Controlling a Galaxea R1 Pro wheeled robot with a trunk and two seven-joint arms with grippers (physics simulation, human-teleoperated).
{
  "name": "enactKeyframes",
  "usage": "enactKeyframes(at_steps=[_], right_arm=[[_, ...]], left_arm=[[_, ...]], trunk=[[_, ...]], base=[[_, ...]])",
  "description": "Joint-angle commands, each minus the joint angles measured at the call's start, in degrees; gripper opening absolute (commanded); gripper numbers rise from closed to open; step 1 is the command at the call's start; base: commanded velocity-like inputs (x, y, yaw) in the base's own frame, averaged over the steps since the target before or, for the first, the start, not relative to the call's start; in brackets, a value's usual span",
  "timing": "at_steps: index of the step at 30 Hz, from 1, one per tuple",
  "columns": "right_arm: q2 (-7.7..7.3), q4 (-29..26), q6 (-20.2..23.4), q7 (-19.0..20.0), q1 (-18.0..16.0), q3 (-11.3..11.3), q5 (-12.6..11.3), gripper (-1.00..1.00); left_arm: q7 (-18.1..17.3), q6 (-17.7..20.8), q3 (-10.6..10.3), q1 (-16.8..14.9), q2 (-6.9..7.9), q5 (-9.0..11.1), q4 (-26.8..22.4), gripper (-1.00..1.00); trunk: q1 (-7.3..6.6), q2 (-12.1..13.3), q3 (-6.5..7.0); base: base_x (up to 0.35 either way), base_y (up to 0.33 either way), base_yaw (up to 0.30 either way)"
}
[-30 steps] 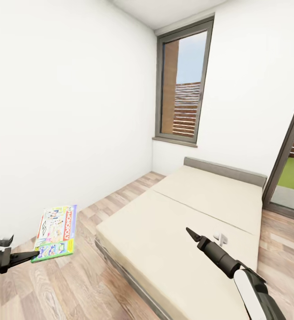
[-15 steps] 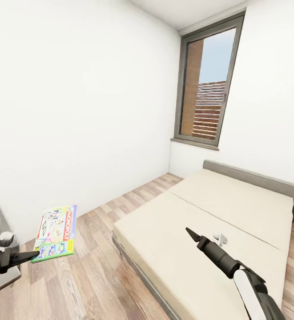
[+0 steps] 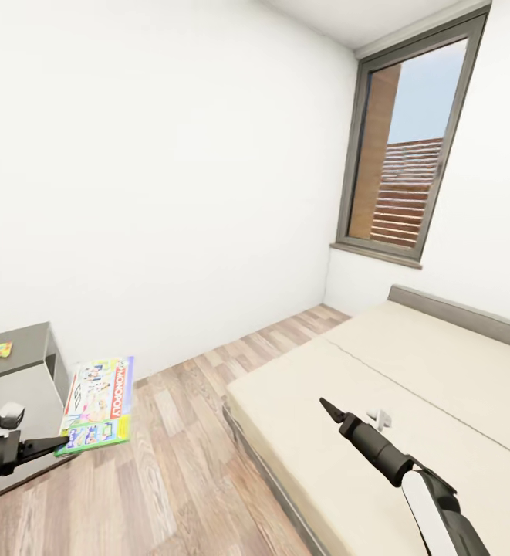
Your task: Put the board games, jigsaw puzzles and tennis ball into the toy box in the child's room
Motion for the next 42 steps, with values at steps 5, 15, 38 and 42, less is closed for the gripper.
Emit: enactKeyframes(at_steps=[5,15,38,42], right_arm=[[0.06,-0.03,0.49,0.06,-0.03,-0.1,-0.44,1.0],[0.09,0.23,0.47,0.06,-0.03,-0.12,-0.4,1.0],[0.31,1.5,0.34,-0.01,-0.03,-0.14,-0.14,1.0],[0.3,1.54,0.34,0.01,-0.03,-0.14,-0.12,1.0]], left_arm=[[-0.29,0.58,0.02,-0.08,-0.18,-0.12,-0.01,-1.0],[-0.29,0.58,0.02,-0.08,-0.35,-0.12,-0.01,-1.0],[-0.29,0.58,0.02,-0.08,-0.79,-0.12,-0.08,-1.0],[-0.29,0.58,0.03,-0.08,-0.75,-0.09,-0.1,-1.0]], trunk=[[-1.09,1.93,0.8],[-3.28,5.94,2.6],[-8.33,15.17,6.73],[-9.21,16.77,7.45]], base=[[0.0,0.0,0.288],[0.0,0.0,0.288],[0.0,0.0,0.249],[0.0,0.0,0.191]])
